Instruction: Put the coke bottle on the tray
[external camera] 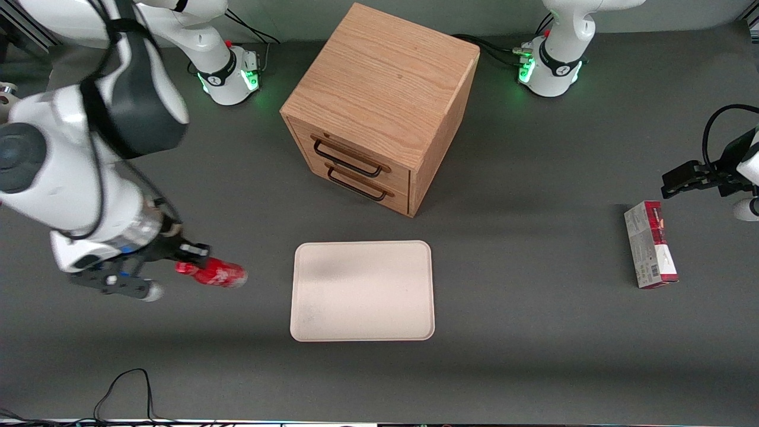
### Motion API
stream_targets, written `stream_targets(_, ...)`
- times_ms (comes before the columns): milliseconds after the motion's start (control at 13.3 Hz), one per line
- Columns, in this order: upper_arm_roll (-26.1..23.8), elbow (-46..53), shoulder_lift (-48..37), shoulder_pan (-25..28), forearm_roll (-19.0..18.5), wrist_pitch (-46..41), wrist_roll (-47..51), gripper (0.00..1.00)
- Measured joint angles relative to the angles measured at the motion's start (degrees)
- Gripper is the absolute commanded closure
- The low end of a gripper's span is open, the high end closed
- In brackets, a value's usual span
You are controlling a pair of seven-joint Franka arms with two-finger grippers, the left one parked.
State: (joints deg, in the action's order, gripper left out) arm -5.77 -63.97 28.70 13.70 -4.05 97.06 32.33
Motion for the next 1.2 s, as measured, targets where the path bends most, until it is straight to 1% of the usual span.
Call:
stream_targets(225,-0.38,-2.44,3.73,4.88,-0.40,7.66,4.32,1.00)
stream_targets(375,-0.42,-4.44,7.02,6.95,-2.19,13.23,5.91,1.00)
stream_targets(525,-0.38,-5.28,10.96,7.60,-4.19,17.67,6.00,1.00)
stream_targets(675,0.24,-5.34,13.91,7.44,-5.88,20.11,4.39,1.00)
stream_targets(900,1.32,-5.64,15.59,7.05,-6.40,22.59,2.76,1.00)
stream_targets(975,1.51,-5.92,15.79,6.95,-6.40,23.74,2.72,0.39)
stream_targets(1050,1.57,-6.13,15.92,6.88,-6.40,24.53,2.72,0.01)
stream_targets(1200,1.57,-7.32,15.94,6.87,-6.41,27.20,2.72,0.00)
